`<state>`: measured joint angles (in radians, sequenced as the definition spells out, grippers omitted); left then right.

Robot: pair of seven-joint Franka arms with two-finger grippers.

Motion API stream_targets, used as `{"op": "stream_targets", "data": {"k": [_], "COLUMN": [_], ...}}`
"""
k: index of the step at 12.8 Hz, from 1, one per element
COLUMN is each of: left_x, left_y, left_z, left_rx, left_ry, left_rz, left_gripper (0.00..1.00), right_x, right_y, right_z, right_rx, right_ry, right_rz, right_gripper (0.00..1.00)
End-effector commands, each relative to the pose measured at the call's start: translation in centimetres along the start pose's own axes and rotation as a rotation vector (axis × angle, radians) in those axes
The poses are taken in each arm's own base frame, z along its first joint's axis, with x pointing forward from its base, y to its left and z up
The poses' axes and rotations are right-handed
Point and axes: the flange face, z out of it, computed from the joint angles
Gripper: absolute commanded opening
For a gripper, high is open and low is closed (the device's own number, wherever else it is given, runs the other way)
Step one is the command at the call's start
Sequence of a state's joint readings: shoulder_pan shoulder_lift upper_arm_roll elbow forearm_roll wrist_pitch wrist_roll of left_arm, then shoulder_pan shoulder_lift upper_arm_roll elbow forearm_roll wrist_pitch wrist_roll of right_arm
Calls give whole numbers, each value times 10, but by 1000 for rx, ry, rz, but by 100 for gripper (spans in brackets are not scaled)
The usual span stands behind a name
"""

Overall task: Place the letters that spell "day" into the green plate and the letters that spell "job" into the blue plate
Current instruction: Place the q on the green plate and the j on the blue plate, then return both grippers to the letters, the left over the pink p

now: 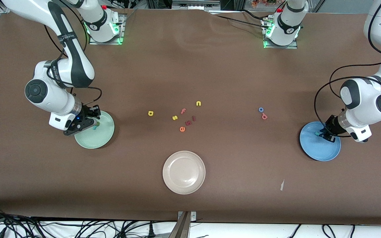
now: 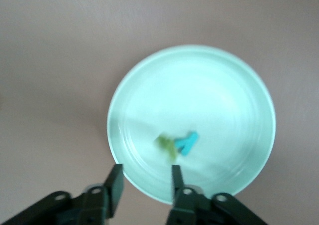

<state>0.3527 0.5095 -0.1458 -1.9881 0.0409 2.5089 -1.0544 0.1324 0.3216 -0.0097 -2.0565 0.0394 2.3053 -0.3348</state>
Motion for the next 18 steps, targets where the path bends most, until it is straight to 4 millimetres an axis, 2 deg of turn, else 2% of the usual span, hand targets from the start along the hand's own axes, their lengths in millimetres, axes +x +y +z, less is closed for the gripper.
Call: {"op": "stream_targets", "data": {"k": [1, 2, 5, 6, 8, 10, 11, 15, 17, 18], "left_x": [3, -1, -30, -42, -75, -104, -112, -171, -198, -208], "left_y": [4, 7, 17, 20, 27, 30, 31, 40, 36, 29], "left_z": [-6, -13, -37, -44, -54, -56, -56, -43, -35, -28], "left_rx": [0, -6, -15, -7, -5, -1, 3, 32, 58, 76], "left_ry": [12, 14, -2, -10, -25, -33, -33, -41, -47, -51], "left_rz": [40, 46, 45, 33, 42, 68, 72, 110, 143, 158], "left_gripper": [59, 60, 59, 59, 59, 59, 59, 59, 59, 59], "right_x": [-5, 1, 19, 22, 26, 29, 29, 22, 22, 21], "right_y": [-21, -42, -137, -163, -195, -224, -235, -244, -248, -248], "right_z": [2, 0, 2, 4, 13, 39, 49, 75, 85, 87], "right_rx": [8, 13, 8, 9, 12, 18, 23, 36, 38, 38], "right_ry": [8, 13, 31, 47, 64, 82, 98, 123, 130, 130], "right_rz": [52, 85, 196, 220, 254, 313, 344, 463, 470, 471], "right_gripper": [100, 100, 99, 100, 99, 99, 99, 99, 98, 94]}}
